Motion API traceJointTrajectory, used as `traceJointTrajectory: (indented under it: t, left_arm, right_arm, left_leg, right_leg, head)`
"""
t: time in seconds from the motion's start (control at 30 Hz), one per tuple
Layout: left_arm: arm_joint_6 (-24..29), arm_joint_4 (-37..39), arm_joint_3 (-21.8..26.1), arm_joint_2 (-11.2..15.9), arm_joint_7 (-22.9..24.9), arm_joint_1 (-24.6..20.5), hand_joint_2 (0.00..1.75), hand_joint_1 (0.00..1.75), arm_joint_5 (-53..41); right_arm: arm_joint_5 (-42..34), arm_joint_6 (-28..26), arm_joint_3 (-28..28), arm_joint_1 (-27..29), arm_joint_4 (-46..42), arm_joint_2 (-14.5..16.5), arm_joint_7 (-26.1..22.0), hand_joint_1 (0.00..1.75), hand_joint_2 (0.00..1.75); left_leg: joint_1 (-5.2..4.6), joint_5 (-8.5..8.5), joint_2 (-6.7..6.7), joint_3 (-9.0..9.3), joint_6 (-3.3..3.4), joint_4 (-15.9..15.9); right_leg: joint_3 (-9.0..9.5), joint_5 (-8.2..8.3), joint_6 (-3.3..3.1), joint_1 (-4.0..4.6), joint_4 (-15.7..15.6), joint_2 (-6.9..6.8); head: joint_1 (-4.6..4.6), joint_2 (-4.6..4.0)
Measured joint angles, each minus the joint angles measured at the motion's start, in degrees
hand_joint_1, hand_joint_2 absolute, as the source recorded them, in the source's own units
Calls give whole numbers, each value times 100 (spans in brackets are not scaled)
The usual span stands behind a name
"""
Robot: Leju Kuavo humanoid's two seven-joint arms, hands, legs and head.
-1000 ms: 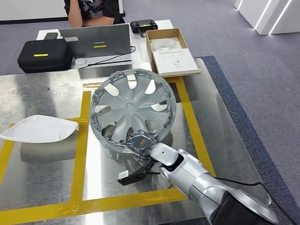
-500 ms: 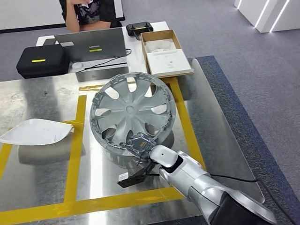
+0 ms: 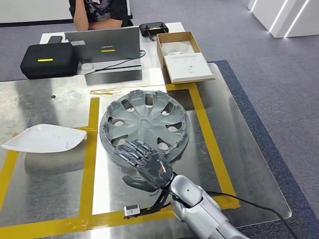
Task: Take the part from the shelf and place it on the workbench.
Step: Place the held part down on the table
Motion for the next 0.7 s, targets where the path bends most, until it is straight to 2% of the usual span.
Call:
traceJointTrajectory:
  t: [0.07, 0.13, 0.17, 0.23, 0.3, 0.37, 0.43, 0.47, 0.5, 0.53, 0.6, 0.63, 0.67, 0.7]
  left_arm:
    - [8, 0, 32, 66, 29, 41, 0, 0, 2]
    - [3, 0, 49, 114, 70, 91, 0, 0, -33]
    - [-11, 0, 54, 133, 91, 126, 0, 0, -62]
    - [-68, 1, 57, 178, 95, 192, 0, 0, -103]
    - [-126, 2, 62, 231, 39, 208, 0, 0, -109]
    - [-133, 2, 79, 263, 23, 158, 0, 0, -97]
    - [-107, 2, 103, 269, 68, 98, 0, 0, -91]
    - [-98, 2, 112, 267, 94, 77, 0, 0, -91]
    - [-95, 2, 118, 260, 116, 61, 0, 0, -91]
    - [-98, 2, 123, 251, 133, 47, 0, 0, -92]
    - [-115, 2, 129, 225, 151, 18, 0, 0, -95]
    - [-122, 2, 131, 210, 152, 3, 0, 0, -96]
    - [-127, 2, 132, 196, 152, -5, 0, 0, -96]
    - [-129, 2, 134, 184, 152, -6, 0, 0, -97]
  right_arm:
    - [-699, -25, -825, 490, -1063, 142, -812, 0, 0]
    - [-1380, -48, -1399, 843, -1983, 234, -1000, 0, 0]
    - [-1605, -51, -1563, 990, -2363, 228, -944, 0, 0]
    - [-1836, -49, -1706, 1242, -2924, 188, -790, 0, 0]
    - [-1924, -45, -1720, 1393, -3207, 154, -702, 0, 0]
    - [-1970, -44, -1710, 1475, -3328, 143, -766, 0, 0]
    - [-2016, -44, -1714, 1565, -3387, 142, -869, 0, 0]
    - [-2062, -44, -1713, 1614, -3423, 142, -899, 0, 0]
    - [-2146, -44, -1707, 1667, -3480, 141, -916, 0, 0]
    - [-2276, -44, -1693, 1728, -3564, 140, -929, 0, 0]
    - [-2577, -44, -1646, 1873, -3814, 136, -954, 0, 0]
    - [-2694, -44, -1620, 1946, -3952, 133, -966, 0, 0]
    - [-2765, -44, -1596, 2009, -4074, 130, -974, 0, 0]
    - [-2801, -44, -1575, 2064, -4178, 125, -977, 0, 0]
  left_leg:
    - [-4, -13, -21, 4, -14, 4]
    - [-28, -31, -39, -8, -58, 30]
    - [-35, -32, -44, -17, -87, 39]
    - [-37, -17, -37, -26, -148, 39]
    - [-31, -143, -17, -52, -207, 130]
    - [-21, -545, -3, -205, -263, 612]
    - [-15, -971, -1, -416, -300, 1324]
    - [-15, -1063, -1, -445, -307, 1527]
    - [-15, -1054, -1, -382, -306, 1535]
    - [-15, -943, -1, -202, -297, 1305]
    - [-21, -672, -2, 322, -264, 487]
    - [-28, -584, -5, 511, -238, 153]
    - [-39, -547, -8, 604, -209, -35]
    - [-56, -539, -10, 606, -176, -87]
  right_leg:
    - [328, 372, -43, 3, -663, -6]
    - [682, 618, -89, 17, -1333, -12]
    - [765, 653, -107, 25, -1481, -4]
    - [781, 673, -144, 29, -1516, 22]
    - [764, 730, -210, 5, -1545, 20]
    - [726, 783, -264, -12, -1565, -17]
    - [653, 832, -283, -4, -1560, -50]
    - [608, 863, -281, 1, -1556, -57]
    - [561, 897, -274, 3, -1549, -60]
    - [515, 932, -261, 3, -1542, -60]
    - [442, 1003, -219, 14, -1522, -58]
    - [413, 1039, -190, 22, -1514, -57]
    - [394, 1077, -158, 29, -1510, -57]
    - [380, 1118, -124, 31, -1517, -58]
  head:
    - [0, 0]
    - [-4, 0]
    - [-4, 0]
    - [-9, 0]
    - [-18, 0]
    - [-32, 0]
    - [-38, 0]
    - [-38, 0]
    - [-38, 0]
    - [-38, 0]
    - [-39, 0]
    - [-34, 1]
    - [-33, 1]
    - [-30, 1]
